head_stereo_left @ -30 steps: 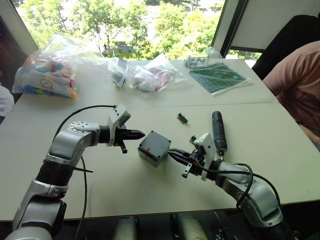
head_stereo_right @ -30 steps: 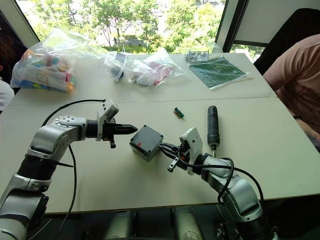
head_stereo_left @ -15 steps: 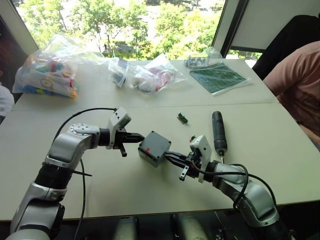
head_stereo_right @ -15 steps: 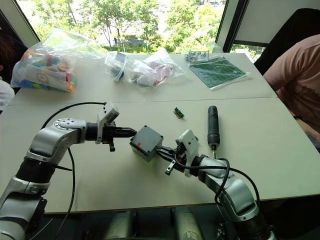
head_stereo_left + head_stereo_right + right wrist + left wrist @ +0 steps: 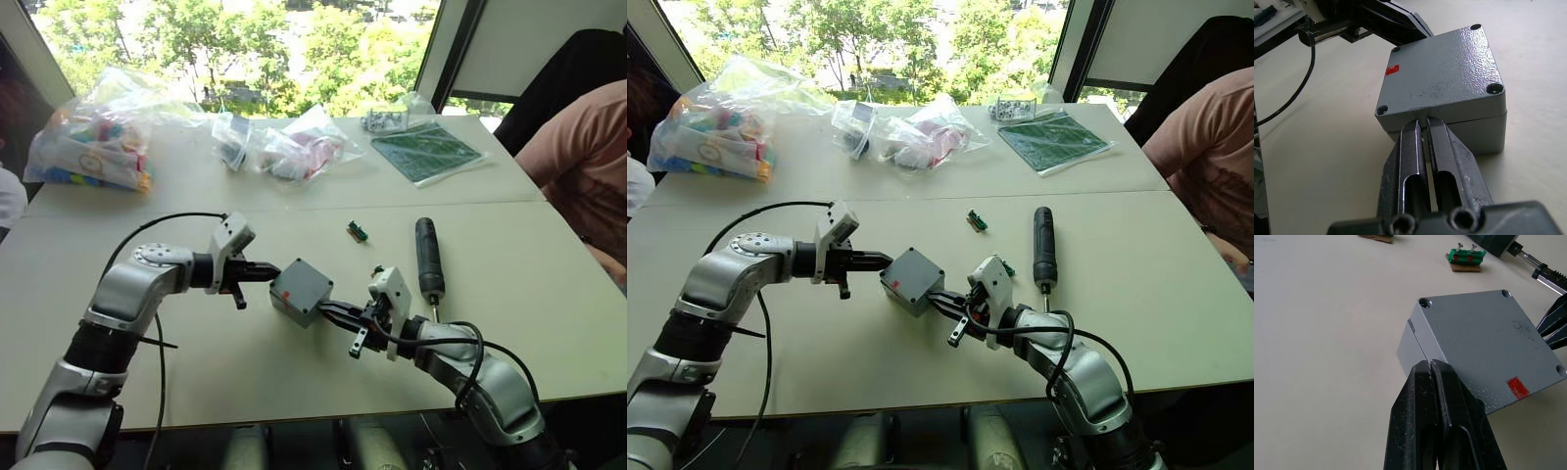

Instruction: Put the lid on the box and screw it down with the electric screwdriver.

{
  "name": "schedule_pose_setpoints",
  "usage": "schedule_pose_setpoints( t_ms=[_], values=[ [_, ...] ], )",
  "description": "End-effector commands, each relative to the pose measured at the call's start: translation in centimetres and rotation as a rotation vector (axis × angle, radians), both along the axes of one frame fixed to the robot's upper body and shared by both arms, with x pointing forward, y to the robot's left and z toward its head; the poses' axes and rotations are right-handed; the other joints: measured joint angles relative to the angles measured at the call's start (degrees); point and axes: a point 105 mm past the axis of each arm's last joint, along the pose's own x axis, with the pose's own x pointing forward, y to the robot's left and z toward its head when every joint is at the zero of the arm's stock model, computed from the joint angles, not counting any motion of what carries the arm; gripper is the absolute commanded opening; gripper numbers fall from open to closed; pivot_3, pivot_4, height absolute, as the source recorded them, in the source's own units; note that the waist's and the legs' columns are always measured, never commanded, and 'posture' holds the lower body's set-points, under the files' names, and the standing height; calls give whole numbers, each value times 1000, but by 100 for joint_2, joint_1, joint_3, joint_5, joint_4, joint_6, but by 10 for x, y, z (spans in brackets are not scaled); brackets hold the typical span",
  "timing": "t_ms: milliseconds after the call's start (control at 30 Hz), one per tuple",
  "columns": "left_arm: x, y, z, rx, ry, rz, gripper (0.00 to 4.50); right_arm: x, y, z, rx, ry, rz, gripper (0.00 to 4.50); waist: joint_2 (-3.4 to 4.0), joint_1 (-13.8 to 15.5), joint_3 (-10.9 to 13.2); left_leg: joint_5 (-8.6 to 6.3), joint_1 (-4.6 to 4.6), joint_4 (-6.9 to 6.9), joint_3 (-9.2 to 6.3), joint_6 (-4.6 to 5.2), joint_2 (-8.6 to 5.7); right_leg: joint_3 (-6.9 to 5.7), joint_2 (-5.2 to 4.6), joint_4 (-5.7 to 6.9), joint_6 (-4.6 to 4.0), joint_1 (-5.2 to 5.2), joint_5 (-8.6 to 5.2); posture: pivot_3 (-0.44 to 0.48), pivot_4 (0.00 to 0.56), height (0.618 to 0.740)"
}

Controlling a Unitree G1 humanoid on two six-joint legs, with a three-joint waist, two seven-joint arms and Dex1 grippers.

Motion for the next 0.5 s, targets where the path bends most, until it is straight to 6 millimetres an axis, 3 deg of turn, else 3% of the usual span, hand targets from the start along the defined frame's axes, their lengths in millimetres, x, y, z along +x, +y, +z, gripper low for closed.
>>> schedule_pose_setpoints(
  t_ms=[33, 500],
  values=[
    [-6, -6, 8, -20, -18, -44, 0, 0, 5, 13, 19, -56, 24, 133, 0, -1, 0, 0, 0, 0, 0, 0, 0, 0, 0, 0, 1, 0, 0, 0, 150, 740],
    [-6, -9, 4, -14, -24, -47, 0, -1, 3, 9, -1, -47, 26, 133, 0, 0, 0, 0, 0, 0, 0, 0, 0, 0, 0, 0, 0, 0, 0, 0, 150, 740]
  ],
)
